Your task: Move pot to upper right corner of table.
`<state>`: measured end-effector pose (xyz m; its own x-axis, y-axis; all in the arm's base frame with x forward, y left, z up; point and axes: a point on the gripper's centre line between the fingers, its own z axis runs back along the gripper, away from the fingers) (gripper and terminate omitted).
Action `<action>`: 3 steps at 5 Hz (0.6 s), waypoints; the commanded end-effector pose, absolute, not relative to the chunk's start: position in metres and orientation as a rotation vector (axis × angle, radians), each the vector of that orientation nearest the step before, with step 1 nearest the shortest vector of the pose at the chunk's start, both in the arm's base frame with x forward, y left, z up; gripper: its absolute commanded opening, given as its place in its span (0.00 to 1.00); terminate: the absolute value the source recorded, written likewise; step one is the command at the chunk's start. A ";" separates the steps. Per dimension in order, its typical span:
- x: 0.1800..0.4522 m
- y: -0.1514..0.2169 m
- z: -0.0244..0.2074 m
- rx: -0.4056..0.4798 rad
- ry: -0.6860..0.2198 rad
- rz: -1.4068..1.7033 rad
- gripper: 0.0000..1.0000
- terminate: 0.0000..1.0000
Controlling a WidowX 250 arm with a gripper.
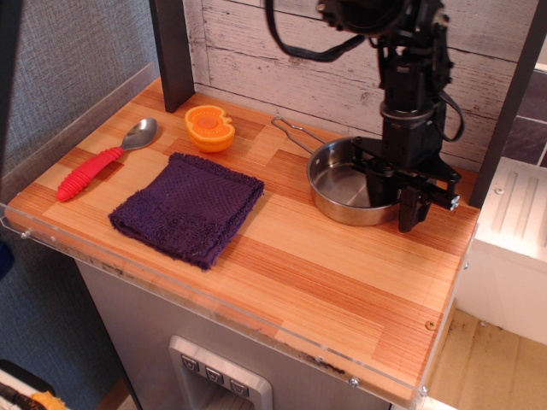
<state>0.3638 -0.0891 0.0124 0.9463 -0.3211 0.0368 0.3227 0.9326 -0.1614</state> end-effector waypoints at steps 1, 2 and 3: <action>0.380 -0.073 0.086 -0.338 -0.295 -0.332 1.00 0.00; 0.367 -0.056 0.115 -0.350 -0.317 -0.365 1.00 0.00; 0.339 -0.028 0.132 -0.147 -0.202 -0.249 1.00 0.00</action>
<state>0.3406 -0.0243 0.1148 0.9612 -0.2199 0.1664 0.2430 0.9608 -0.1334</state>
